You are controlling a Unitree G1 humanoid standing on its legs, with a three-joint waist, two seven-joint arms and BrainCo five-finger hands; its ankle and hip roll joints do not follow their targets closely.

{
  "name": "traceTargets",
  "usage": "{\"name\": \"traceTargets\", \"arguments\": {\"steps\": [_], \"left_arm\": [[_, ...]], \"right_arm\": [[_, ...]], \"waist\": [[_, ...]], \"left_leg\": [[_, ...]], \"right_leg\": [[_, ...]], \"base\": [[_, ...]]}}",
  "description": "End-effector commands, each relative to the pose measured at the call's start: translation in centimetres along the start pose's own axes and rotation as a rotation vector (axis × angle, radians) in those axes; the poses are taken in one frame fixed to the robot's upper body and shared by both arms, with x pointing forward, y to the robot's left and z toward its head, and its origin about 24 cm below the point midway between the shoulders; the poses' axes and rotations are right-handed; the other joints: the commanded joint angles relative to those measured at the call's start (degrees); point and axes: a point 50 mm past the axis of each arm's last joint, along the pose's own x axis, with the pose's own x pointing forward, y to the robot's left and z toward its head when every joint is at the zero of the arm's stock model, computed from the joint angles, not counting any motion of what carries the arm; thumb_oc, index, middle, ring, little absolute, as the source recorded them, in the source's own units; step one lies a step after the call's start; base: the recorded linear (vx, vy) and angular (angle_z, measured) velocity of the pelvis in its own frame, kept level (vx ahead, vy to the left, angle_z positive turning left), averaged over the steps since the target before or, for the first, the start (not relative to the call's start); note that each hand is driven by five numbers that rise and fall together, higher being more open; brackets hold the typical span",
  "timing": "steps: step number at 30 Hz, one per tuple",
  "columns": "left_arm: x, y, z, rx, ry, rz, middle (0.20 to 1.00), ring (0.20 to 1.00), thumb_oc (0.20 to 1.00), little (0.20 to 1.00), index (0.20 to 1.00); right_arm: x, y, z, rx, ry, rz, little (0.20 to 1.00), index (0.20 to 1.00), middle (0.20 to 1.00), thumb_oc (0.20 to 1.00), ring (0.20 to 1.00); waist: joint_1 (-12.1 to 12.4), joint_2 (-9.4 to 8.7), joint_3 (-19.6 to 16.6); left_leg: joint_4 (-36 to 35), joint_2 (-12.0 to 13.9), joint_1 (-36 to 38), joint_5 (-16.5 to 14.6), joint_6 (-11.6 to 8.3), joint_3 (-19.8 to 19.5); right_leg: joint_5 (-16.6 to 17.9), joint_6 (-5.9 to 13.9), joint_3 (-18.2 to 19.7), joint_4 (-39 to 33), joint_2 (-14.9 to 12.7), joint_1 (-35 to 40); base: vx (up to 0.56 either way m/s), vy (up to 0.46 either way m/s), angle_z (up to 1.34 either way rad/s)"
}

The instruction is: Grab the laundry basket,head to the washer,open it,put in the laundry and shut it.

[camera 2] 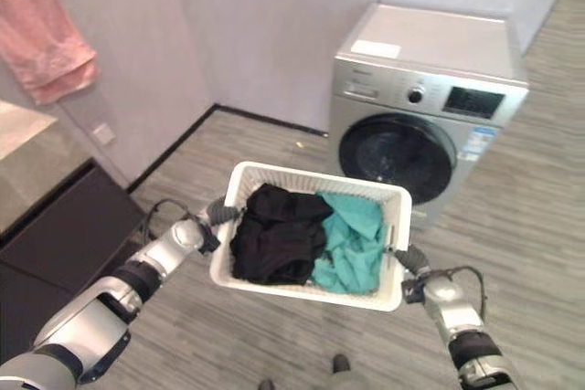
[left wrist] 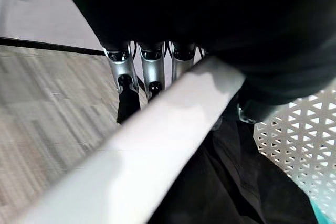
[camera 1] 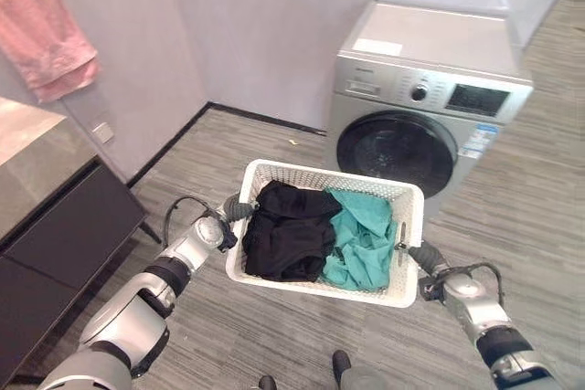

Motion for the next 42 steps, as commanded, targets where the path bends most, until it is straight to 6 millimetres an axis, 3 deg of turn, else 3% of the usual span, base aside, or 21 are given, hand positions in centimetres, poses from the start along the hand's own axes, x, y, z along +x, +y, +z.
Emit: {"name": "traceTargets", "arguments": {"steps": [1,9,23,24,37,42], "left_arm": [[0.4,2.4,2.1,0.014,-0.092,0.076,0.2,0.2,0.2,0.2,0.2],[0.2,1.9,1.4,-0.029,-0.077,0.076,0.2,0.2,0.2,0.2,0.2],[0.2,2.0,1.7,-0.021,-0.09,0.085,0.2,0.2,0.2,0.2,0.2],[-8.8,-5.4,-10.1,-0.492,0.166,0.16,0.2,0.2,0.2,0.2,0.2],[-8.8,-5.0,-10.3,-0.486,0.171,0.173,0.2,0.2,0.2,0.2,0.2],[-8.8,-4.3,-10.4,-0.471,0.166,0.19,0.2,0.2,0.2,0.2,0.2]], "right_arm": [[-0.5,-3.5,3.8,-0.009,-0.173,-0.097,0.2,0.2,0.2,0.2,0.2],[-1.4,-4.0,2.1,0.049,-0.159,-0.123,0.2,0.2,0.2,0.2,0.2],[-2.1,-4.3,0.2,0.064,-0.113,-0.16,0.2,0.2,0.2,0.2,0.2],[-1.5,1.7,-4.2,-0.081,0.038,-0.06,0.2,0.2,0.2,0.2,0.2],[-1.5,1.0,-2.9,-0.095,-0.008,-0.088,0.2,0.2,0.2,0.2,0.2],[-1.9,-0.8,-1.4,-0.129,-0.068,-0.131,0.2,0.2,0.2,0.2,0.2]], "waist": [[3.9,-1.01,-4.5],[5.3,-2.3,-6.2],[4.5,-1.96,-6.5],[6.3,0.02,-5.6],[6.2,-0.06,-5.6],[5.7,-0.24,-5.5]], "left_leg": [[8.1,1.2,-4.9,-5.9,0.82,-6.8],[5.5,6.1,-4.0,-3.1,-2.58,-7.7],[2.6,6.6,-2.6,-2.3,-3.47,-7.8],[1.2,7.0,-3.9,-2.1,-5.71,-14.4],[1.6,8.0,-3.8,-2.1,-6.18,-14.5],[1.6,8.5,-3.9,-2.0,-6.51,-14.3]], "right_leg": [[-5.1,3.18,0.6,5.4,-4.8,-0.1],[-4.9,2.02,-4.6,-3.4,-2.5,5.1],[-5.0,1.81,-5.7,-5.2,-1.8,6.8],[-6.6,-0.78,-4.5,-1.7,-2.9,3.9],[-7.3,-1.09,-4.4,-1.6,-2.1,4.4],[-7.4,-1.19,-4.3,-1.6,-1.6,4.2]], "base": [[-0.05,-0.141,0.03],[0.03,-0.137,0.02],[0.01,-0.018,0.07],[0.0,0.0,0.0],[0.01,-0.013,0.01],[0.02,-0.026,-0.02]]}}
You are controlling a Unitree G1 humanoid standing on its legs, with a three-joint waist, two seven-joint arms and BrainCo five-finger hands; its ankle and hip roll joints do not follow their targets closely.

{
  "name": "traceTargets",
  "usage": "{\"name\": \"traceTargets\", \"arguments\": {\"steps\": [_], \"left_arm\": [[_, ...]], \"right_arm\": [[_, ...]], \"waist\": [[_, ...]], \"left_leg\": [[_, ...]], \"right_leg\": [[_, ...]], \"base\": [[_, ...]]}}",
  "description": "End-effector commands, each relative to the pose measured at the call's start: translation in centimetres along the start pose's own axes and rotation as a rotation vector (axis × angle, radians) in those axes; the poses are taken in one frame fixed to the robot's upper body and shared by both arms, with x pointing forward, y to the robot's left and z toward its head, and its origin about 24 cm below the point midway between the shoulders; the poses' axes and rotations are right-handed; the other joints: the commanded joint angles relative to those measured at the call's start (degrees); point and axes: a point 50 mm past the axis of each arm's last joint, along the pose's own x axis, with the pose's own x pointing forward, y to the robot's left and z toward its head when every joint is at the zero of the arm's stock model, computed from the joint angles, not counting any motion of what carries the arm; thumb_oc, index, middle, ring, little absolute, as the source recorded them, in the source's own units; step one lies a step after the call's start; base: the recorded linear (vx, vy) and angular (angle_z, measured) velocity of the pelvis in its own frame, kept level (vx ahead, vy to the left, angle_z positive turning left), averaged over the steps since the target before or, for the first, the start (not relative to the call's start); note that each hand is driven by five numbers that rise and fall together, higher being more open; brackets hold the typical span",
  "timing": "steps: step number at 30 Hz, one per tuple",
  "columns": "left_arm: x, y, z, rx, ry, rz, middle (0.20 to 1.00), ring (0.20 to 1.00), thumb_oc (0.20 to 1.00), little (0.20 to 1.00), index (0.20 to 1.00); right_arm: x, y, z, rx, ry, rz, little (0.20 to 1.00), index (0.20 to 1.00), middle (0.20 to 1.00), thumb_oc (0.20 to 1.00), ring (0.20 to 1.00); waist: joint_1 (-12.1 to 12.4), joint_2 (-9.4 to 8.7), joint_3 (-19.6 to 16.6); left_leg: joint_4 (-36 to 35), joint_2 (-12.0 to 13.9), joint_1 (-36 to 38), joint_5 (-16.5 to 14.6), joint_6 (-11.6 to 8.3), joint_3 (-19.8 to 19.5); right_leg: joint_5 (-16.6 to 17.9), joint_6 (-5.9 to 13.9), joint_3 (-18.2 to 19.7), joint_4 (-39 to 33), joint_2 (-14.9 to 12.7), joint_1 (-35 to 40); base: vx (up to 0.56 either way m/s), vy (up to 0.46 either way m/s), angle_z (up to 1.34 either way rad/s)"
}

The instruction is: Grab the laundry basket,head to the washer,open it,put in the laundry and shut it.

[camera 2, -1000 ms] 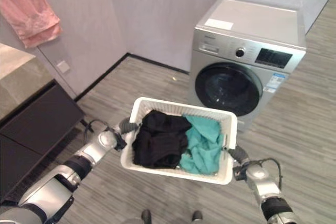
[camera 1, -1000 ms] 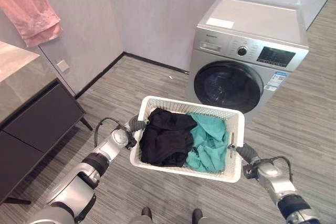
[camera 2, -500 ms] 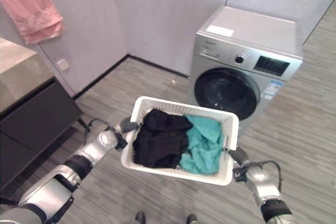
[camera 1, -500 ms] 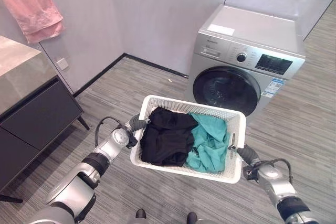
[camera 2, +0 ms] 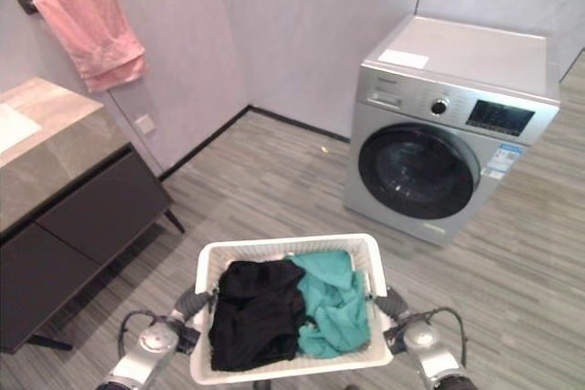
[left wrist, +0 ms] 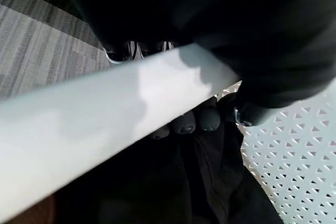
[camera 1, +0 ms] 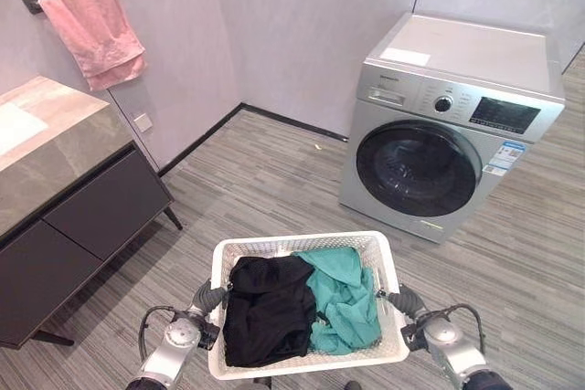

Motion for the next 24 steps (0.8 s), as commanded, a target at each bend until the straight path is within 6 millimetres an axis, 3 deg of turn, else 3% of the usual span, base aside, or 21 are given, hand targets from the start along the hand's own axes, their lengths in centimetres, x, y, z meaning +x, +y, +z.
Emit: {"name": "traceTargets", "arguments": {"steps": [1,10,13,14,16,18,20,21,24], "left_arm": [[0.9,4.6,4.5,-0.022,-0.187,0.146,0.2,0.2,0.2,0.2,0.2],[1.6,5.8,7.7,0.032,-0.265,0.161,0.2,0.2,0.2,0.2,0.2],[1.5,6.4,8.8,0.062,-0.298,0.171,0.2,0.2,0.2,0.2,0.2],[1.4,6.7,9.1,0.068,-0.306,0.179,0.2,0.2,0.2,0.2,0.2],[1.2,7.3,9.6,0.061,-0.326,0.196,0.2,0.2,0.2,0.2,0.2],[1.0,7.6,9.9,0.042,-0.34,0.205,0.2,0.2,0.2,0.2,0.2],[0.8,7.8,10.2,0.02,-0.361,0.213,0.2,0.2,0.2,0.2,0.2],[0.8,7.9,10.2,0.016,-0.366,0.215,0.2,0.2,0.2,0.2,0.2],[0.6,8.4,10.0,0.016,-0.366,0.237,0.2,0.2,0.2,0.2,0.2]], "right_arm": [[-0.7,-6.5,4.5,0.012,-0.187,-0.23,0.2,0.2,0.2,0.2,0.2],[-4.0,-9.8,6.2,-0.03,-0.295,-0.291,0.2,0.2,0.2,0.2,0.2],[-4.8,-10.3,7.0,-0.031,-0.342,-0.287,0.2,0.2,0.2,0.2,0.2],[-4.9,-10.3,7.2,-0.028,-0.354,-0.283,0.2,0.2,0.2,0.2,0.2],[-5.2,-10.2,7.8,-0.028,-0.382,-0.267,0.2,0.2,0.2,0.2,0.2],[-5.2,-10.0,8.0,-0.022,-0.389,-0.257,0.2,0.2,0.2,0.2,0.2],[-5.1,-9.8,8.0,-0.011,-0.392,-0.251,0.2,0.2,0.2,0.2,0.2],[-5.0,-9.6,8.2,-0.001,-0.403,-0.245,0.2,0.2,0.2,0.2,0.2],[-4.3,-8.5,8.7,0.035,-0.428,-0.209,0.2,0.2,0.2,0.2,0.2]], "waist": [[-0.2,-3.05,-0.4],[-2.6,-4.12,0.9],[-2.9,-4.69,1.7],[-2.8,-5.1,2.4],[-2.3,-6.43,3.9],[-2.0,-6.84,4.5],[-0.7,-6.98,5.0],[-0.3,-7.02,4.9],[2.0,-7.04,5.5]], "left_leg": [[4.5,3.5,-0.7,-5.2,-1.89,-4.5],[10.6,6.9,-3.2,-4.9,-3.76,-4.0],[16.4,8.7,-4.3,-1.6,-3.89,-4.4],[20.2,9.3,-5.9,1.3,-3.51,-5.3],[29.0,8.5,-10.1,4.1,-1.02,-7.4],[33.7,6.4,-15.0,2.4,0.91,-7.6],[31.0,2.8,-18.9,-1.4,1.16,-7.5],[27.7,1.5,-19.8,-1.8,1.02,-7.7],[12.8,0.3,-22.4,3.1,-0.41,-8.5]], "right_leg": [[-4.4,1.24,1.1,5.1,-3.7,-2.4],[-6.9,-1.4,1.8,7.6,-0.3,-2.9],[-7.5,-2.85,2.6,7.9,2.3,-2.1],[-7.3,-3.2,3.0,8.1,3.1,-2.0],[-7.1,-3.98,4.2,8.5,3.7,-2.1],[-7.4,-4.28,4.8,8.6,4.0,-2.1],[-8.3,-4.01,6.0,8.1,4.1,-1.4],[-8.4,-3.89,6.6,8.1,4.2,-1.6],[-11.0,-3.57,8.8,9.0,5.0,0.3]], "base": [[0.02,-0.056,-0.02],[0.03,-0.114,0.01],[0.05,-0.17,-0.01],[0.03,-0.224,-0.15],[0.01,-0.205,-0.36],[0.04,-0.072,-0.66],[0.13,0.048,-0.38],[0.21,0.107,-0.32],[0.25,0.138,-0.35]]}}
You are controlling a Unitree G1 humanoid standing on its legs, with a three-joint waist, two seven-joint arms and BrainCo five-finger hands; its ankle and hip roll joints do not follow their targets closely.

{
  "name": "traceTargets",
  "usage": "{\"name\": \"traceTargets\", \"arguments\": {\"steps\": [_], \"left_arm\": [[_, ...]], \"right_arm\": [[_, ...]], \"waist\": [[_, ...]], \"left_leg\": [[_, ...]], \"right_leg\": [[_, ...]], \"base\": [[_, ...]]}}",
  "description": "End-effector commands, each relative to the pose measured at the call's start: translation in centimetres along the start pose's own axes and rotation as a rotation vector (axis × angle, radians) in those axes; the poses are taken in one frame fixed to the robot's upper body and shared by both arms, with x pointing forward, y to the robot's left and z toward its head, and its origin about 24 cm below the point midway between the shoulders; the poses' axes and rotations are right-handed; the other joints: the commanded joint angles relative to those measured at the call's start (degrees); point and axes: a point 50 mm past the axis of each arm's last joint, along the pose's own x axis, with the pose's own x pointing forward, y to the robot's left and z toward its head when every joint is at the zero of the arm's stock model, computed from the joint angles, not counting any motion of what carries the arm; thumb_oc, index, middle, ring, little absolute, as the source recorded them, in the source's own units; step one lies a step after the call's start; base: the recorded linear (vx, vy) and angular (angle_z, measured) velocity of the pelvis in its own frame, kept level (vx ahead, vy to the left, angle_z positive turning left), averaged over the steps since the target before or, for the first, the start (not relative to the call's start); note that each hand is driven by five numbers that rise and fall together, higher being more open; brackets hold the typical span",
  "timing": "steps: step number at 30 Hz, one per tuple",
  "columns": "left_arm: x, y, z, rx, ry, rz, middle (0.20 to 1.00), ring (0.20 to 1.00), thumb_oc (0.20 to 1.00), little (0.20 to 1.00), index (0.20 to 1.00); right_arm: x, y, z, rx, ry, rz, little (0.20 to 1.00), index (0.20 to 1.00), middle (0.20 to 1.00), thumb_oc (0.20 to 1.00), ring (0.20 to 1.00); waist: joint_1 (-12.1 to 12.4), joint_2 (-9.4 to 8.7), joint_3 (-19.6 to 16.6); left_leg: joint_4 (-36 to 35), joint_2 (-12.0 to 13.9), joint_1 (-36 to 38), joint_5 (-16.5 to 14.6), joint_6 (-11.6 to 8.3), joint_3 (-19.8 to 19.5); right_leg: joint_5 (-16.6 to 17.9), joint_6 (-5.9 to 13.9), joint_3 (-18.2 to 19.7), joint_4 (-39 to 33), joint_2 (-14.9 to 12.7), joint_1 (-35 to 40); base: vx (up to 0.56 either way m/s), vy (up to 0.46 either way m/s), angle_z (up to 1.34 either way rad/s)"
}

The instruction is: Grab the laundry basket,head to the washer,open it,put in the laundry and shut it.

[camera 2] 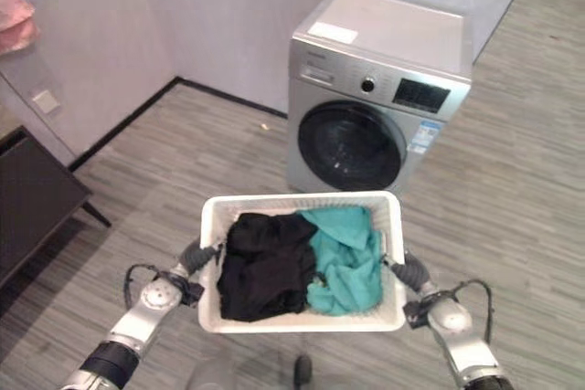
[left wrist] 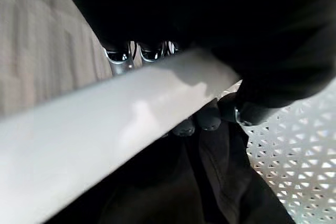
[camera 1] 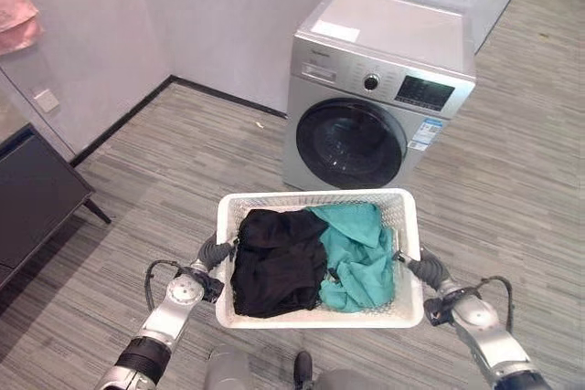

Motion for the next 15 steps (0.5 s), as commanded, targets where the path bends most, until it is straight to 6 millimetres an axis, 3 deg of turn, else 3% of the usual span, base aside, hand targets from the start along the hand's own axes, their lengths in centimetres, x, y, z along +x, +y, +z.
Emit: {"name": "traceTargets", "arguments": {"steps": [1,5,8,12,13,15], "left_arm": [[-0.5,6.4,1.6,-0.01,-0.096,0.229,0.2,0.2,0.2,0.2,0.2],[-1.0,7.0,0.9,0.002,-0.075,0.253,0.2,0.2,0.2,0.2,0.2],[-1.9,7.9,-0.2,0.037,-0.047,0.284,0.2,0.2,0.2,0.2,0.2],[-2.5,9.0,0.1,0.086,-0.055,0.297,0.2,0.2,0.2,0.2,0.2],[-2.7,10.1,0.8,0.118,-0.075,0.329,0.2,0.2,0.2,0.2,0.2],[-2.8,10.5,1.1,0.127,-0.085,0.34,0.2,0.2,0.2,0.2,0.2]], "right_arm": [[0.0,-4.0,3.1,0.048,-0.151,-0.127,0.2,0.2,0.2,0.2,0.2],[0.8,-2.0,3.1,0.086,-0.15,-0.077,0.2,0.2,0.2,0.2,0.2],[0.8,-0.4,2.7,0.12,-0.145,-0.037,0.2,0.2,0.2,0.2,0.2],[0.1,-0.4,1.9,0.158,-0.137,-0.069,0.2,0.2,0.2,0.2,0.2],[-0.3,-0.9,1.7,0.156,-0.135,-0.104,0.2,0.2,0.2,0.2,0.2],[-0.4,-1.0,1.8,0.158,-0.139,-0.114,0.2,0.2,0.2,0.2,0.2]], "waist": [[3.6,1.64,-1.5],[5.0,2.06,-2.2],[5.5,1.87,-5.3],[4.8,1.07,-7.1],[3.7,1.55,-6.7],[3.1,2.05,-6.2]], "left_leg": [[-7.3,1.0,-6.0,5.7,0.92,-1.1],[-10.3,2.6,-5.2,6.5,0.35,0.1],[-1.8,0.4,-4.3,4.5,1.1,1.5],[0.7,-3.3,-0.8,-1.0,4.4,2.9],[0.5,-4.1,1.4,-2.8,6.21,3.4],[0.3,-4.1,2.9,-3.6,7.12,3.9]], "right_leg": [[-9.8,5.03,1.2,4.6,0.2,5.2],[-12.2,6.1,3.4,5.8,-1.1,7.5],[-12.5,8.47,5.2,8.3,-6.1,9.1],[-5.9,11.36,7.8,18.2,-9.3,6.4],[-0.6,12.25,8.0,27.1,-9.1,2.8],[0.7,12.61,7.4,31.9,-8.7,0.5]], "base": [[0.28,0.162,-0.35],[0.27,0.264,-0.58],[0.39,0.412,-0.68],[0.3,0.363,-0.57],[0.19,0.32,-0.05],[0.09,0.233,0.01]]}}
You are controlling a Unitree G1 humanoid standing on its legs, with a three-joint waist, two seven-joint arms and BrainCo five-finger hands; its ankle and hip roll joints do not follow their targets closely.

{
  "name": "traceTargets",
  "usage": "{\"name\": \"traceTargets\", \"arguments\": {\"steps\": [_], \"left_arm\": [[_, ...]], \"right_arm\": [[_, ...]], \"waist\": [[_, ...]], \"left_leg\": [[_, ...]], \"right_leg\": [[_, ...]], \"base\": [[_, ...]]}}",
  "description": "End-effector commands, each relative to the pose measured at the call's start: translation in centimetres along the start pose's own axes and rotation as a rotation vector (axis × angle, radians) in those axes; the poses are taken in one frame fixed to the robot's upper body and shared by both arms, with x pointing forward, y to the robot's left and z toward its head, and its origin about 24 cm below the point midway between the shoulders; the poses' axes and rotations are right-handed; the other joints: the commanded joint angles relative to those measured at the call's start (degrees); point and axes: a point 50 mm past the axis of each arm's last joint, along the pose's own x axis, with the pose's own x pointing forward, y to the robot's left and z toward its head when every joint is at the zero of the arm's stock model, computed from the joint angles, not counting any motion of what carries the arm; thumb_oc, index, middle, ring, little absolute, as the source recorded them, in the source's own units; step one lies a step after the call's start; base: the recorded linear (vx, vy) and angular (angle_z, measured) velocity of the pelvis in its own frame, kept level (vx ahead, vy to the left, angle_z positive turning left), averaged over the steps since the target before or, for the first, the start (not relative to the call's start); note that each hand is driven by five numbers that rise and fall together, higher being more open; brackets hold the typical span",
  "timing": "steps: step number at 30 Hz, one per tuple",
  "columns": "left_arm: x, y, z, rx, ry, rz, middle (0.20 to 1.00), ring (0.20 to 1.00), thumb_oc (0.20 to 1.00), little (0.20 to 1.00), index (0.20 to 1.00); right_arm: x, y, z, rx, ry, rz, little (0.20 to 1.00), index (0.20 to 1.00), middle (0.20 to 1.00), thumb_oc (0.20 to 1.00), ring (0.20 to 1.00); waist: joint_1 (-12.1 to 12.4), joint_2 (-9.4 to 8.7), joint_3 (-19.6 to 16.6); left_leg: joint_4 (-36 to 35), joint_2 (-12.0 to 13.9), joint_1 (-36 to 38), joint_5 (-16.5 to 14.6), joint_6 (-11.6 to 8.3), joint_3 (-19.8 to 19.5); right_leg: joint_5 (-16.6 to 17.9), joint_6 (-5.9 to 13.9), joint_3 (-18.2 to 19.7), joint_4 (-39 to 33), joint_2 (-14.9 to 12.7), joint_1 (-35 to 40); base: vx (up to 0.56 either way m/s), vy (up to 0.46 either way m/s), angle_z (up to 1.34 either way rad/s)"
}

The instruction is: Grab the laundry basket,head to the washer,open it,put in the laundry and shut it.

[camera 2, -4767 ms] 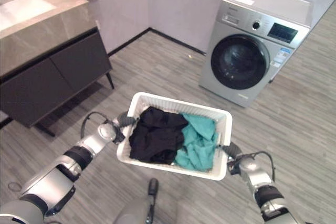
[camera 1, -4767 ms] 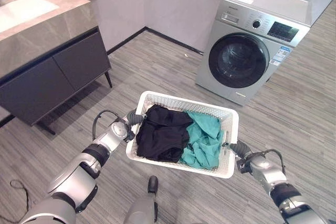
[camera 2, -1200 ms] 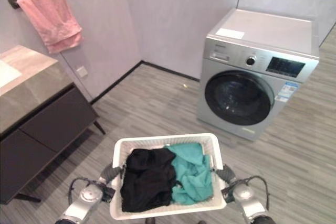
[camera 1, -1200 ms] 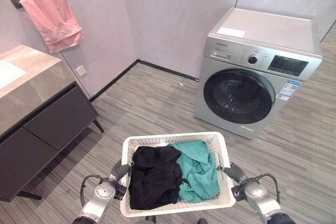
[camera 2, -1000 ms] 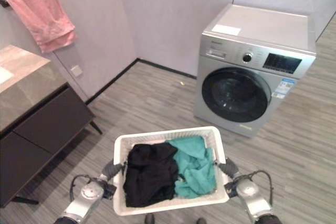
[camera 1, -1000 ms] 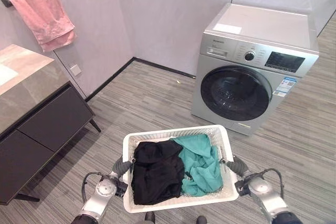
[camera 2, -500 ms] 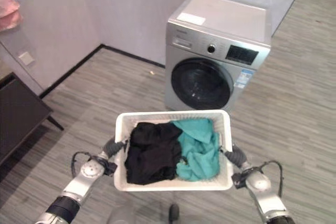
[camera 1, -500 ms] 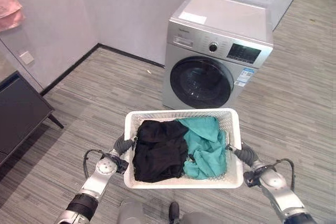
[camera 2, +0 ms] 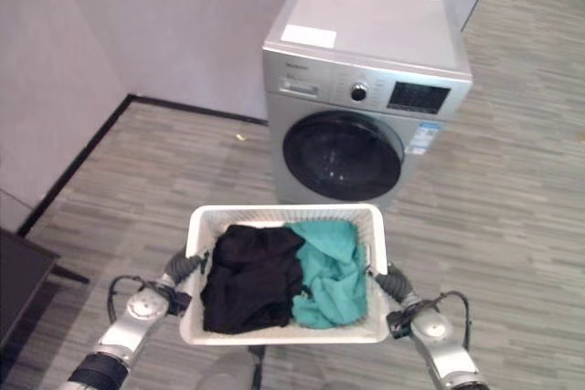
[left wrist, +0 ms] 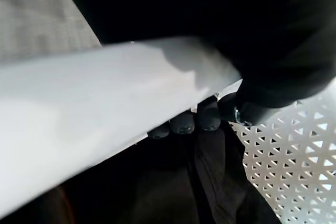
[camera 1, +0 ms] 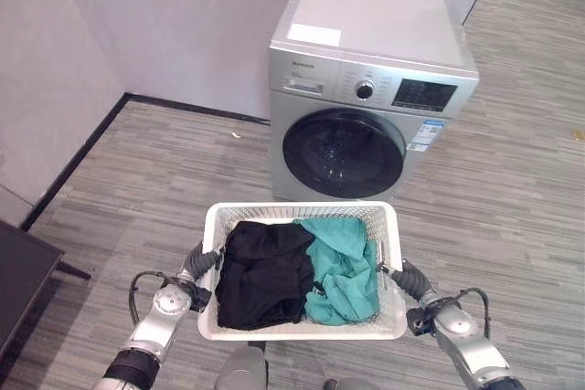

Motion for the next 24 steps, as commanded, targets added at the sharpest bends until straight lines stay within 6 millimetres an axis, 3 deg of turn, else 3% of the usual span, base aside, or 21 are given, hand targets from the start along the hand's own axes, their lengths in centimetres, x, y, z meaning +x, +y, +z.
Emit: {"name": "traceTargets", "arguments": {"steps": [1,2,3,4,7,9,12,15,17,19,21,24], "left_arm": [[-1.2,7.8,2.0,0.093,-0.102,0.266,0.2,0.2,0.2,0.2,0.2],[-1.3,8.1,2.3,0.079,-0.115,0.275,0.2,0.2,0.2,0.2,0.2],[-1.3,8.1,2.3,0.079,-0.115,0.275,0.2,0.2,0.2,0.2,0.2],[-1.3,8.5,3.2,0.045,-0.149,0.281,0.2,0.2,0.2,0.2,0.2],[-1.7,9.3,4.6,0.032,-0.213,0.3,0.2,0.2,0.2,0.2,0.2],[-2.0,9.8,5.3,0.027,-0.25,0.32,0.2,0.2,0.2,0.2,0.2],[-1.6,10.4,6.2,0.025,-0.284,0.353,0.2,0.2,0.2,0.2,0.2],[-0.1,10.2,7.5,0.011,-0.31,0.365,0.2,0.2,0.2,0.2,0.2],[0.7,9.8,8.7,0.007,-0.332,0.342,0.2,0.2,0.2,0.2,0.2],[1.2,9.0,8.8,-0.006,-0.326,0.318,0.2,0.2,0.2,0.2,0.2],[1.3,8.3,8.3,-0.018,-0.31,0.301,0.2,0.2,0.2,0.2,0.2],[1.3,7.8,7.8,-0.04,-0.291,0.285,0.2,0.2,0.2,0.2,0.2]], "right_arm": [[-0.7,-5.0,3.3,0.02,-0.173,-0.202,0.2,0.2,0.2,0.2,0.2],[-0.8,-5.1,3.3,0.021,-0.176,-0.214,0.2,0.2,0.2,0.2,0.2],[-0.8,-5.1,3.3,0.021,-0.176,-0.214,0.2,0.2,0.2,0.2,0.2],[-1.2,-5.5,3.1,0.025,-0.166,-0.249,0.2,0.2,0.2,0.2,0.2],[-1.9,-6.8,3.5,0.001,-0.182,-0.302,0.2,0.2,0.2,0.2,0.2],[-2.1,-7.7,4.3,-0.009,-0.212,-0.336,0.2,0.2,0.2,0.2,0.2],[-1.8,-8.2,5.4,-0.022,-0.253,-0.357,0.2,0.2,0.2,0.2,0.2],[-1.3,-7.6,5.8,-0.033,-0.263,-0.338,0.2,0.2,0.2,0.2,0.2],[-1.4,-7.3,5.8,-0.031,-0.264,-0.318,0.2,0.2,0.2,0.2,0.2],[-1.5,-7.0,5.6,-0.023,-0.262,-0.302,0.2,0.2,0.2,0.2,0.2],[-1.9,-6.6,5.4,-0.012,-0.265,-0.277,0.2,0.2,0.2,0.2,0.2],[-2.2,-6.2,6.3,0.01,-0.317,-0.245,0.2,0.2,0.2,0.2,0.2]], "waist": [[-0.4,0.26,-4.3],[-0.5,0.96,-3.9],[-0.5,0.9,-3.8],[-1.1,1.57,-3.8],[-2.2,2.03,-3.5],[-2.6,1.71,-3.2],[-3.2,1.94,-2.6],[-4.6,1.31,-1.7],[-5.3,0.44,-2.6],[-5.9,0.15,-4.3],[-7.0,0.71,-5.7],[-7.3,1.74,-6.9]], "left_leg": [[5.8,3.1,-4.1,-4.4,0.21,-1.8],[5.0,3.2,-2.1,-4.9,0.98,-0.8],[4.9,3.2,-2.1,-4.9,0.98,-0.8],[2.8,2.6,1.3,-5.5,1.76,0.5],[1.0,2.1,4.9,-7.3,1.91,1.4],[0.6,1.3,6.6,-8.7,1.39,1.4],[0.3,1.6,8.7,-10.9,0.15,0.7],[1.8,1.7,10.5,-13.4,-0.87,-0.1],[2.5,1.9,11.1,-14.5,-1.6,-0.6],[2.6,3.9,12.8,-14.7,-2.61,-1.5],[2.5,7.4,14.4,-13.5,-4.14,-2.6],[8.8,11.6,12.8,-7.5,-5.99,-3.7]], "right_leg": [[11.7,1.98,-3.5,9.7,-2.0,-1.3],[11.9,1.83,-6.8,13.0,-3.6,-3.3],[11.8,1.84,-6.7,13.1,-3.7,-3.3],[12.3,1.48,-12.7,14.0,-6.8,-6.0],[10.3,1.14,-16.1,5.8,-6.6,-8.9],[9.8,1.44,-16.7,-4.1,-6.8,-11.2],[13.2,2.88,-15.3,-18.4,-6.5,-11.4],[17.0,4.38,-10.8,-22.9,-6.7,-13.1],[17.0,4.33,-10.5,-23.3,-7.0,-11.7],[17.0,4.17,-11.1,-21.8,-6.3,-10.7],[15.3,3.25,-11.7,-20.0,-4.0,-9.9],[12.3,0.81,-14.3,-19.5,-0.4,-7.3]], "base": [[0.09,0.293,-0.11],[0.06,0.209,-0.13],[0.16,0.294,-0.24],[0.21,0.234,-0.41],[0.23,0.115,-0.41],[0.22,-0.046,-0.17],[0.23,-0.087,-0.23],[0.26,-0.1,0.21],[0.25,-0.151,0.38],[0.32,-0.229,0.42],[0.32,-0.283,0.41],[0.25,-0.3,0.26]]}}
